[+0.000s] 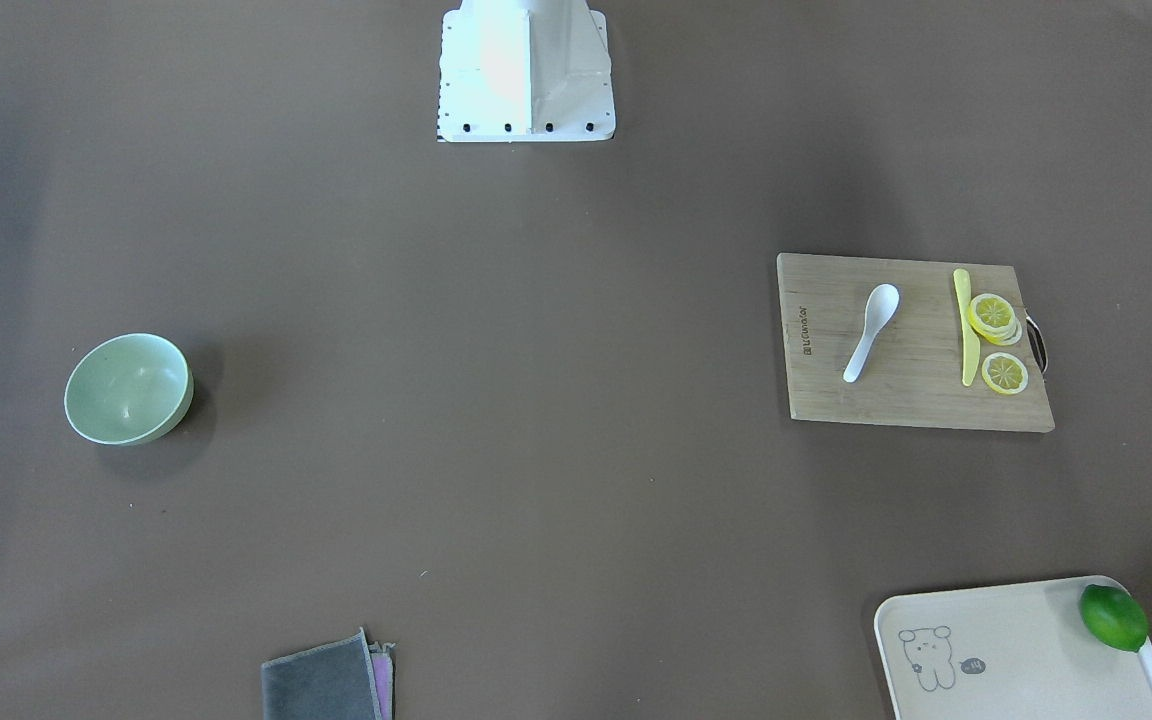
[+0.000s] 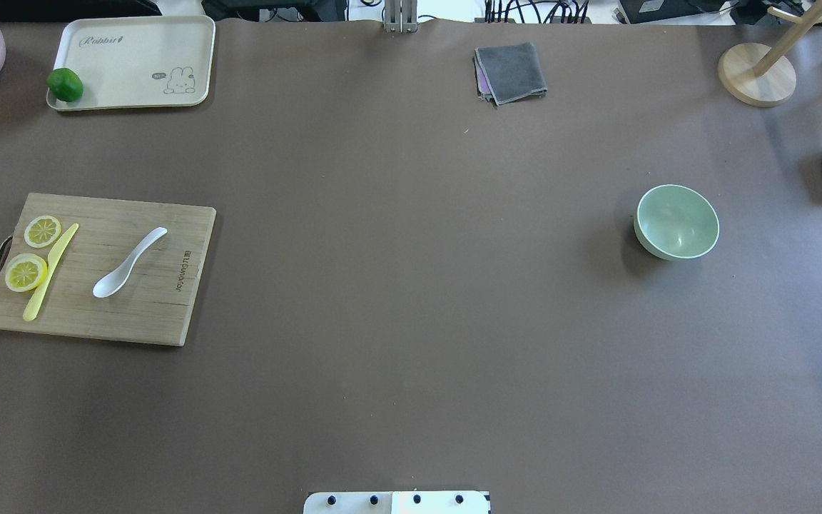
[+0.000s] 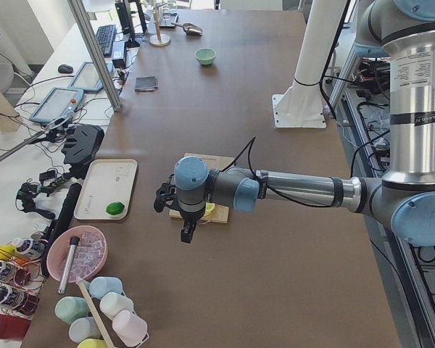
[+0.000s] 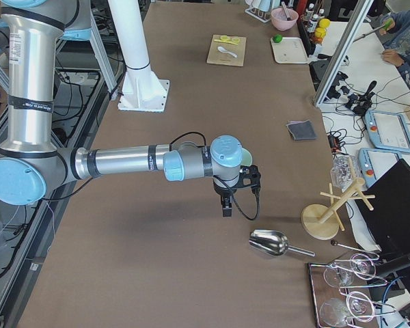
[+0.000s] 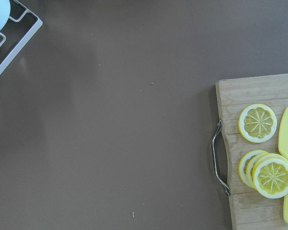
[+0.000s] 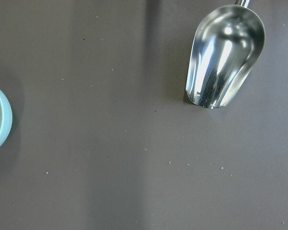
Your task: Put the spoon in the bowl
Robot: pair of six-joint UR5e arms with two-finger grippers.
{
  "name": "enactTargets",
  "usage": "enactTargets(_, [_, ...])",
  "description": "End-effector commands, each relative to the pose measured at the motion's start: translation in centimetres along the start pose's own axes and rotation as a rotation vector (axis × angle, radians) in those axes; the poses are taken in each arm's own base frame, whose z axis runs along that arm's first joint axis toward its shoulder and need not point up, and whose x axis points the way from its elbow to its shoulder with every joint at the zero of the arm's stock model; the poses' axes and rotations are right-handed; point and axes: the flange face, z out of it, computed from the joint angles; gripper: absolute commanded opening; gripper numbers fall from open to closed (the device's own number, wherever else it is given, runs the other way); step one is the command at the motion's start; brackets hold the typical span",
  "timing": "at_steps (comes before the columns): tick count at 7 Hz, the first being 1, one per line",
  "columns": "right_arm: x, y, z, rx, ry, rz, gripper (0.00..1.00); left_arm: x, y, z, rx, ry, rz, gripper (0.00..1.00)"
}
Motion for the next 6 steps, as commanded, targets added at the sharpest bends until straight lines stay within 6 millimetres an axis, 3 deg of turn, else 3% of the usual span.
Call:
enactTargets(1, [-0.02,0.47,-0.02,-0.002,-0.005,0.002,1.00,0.13,0.43,-0.14,0.012,0.000,0.038,0.98])
enactTargets(6, [0.13,0.41,0.09,-0.003,0.000,0.000,1.00,0.06,0.66,0.11,0.011,0.010,0.040,0.98])
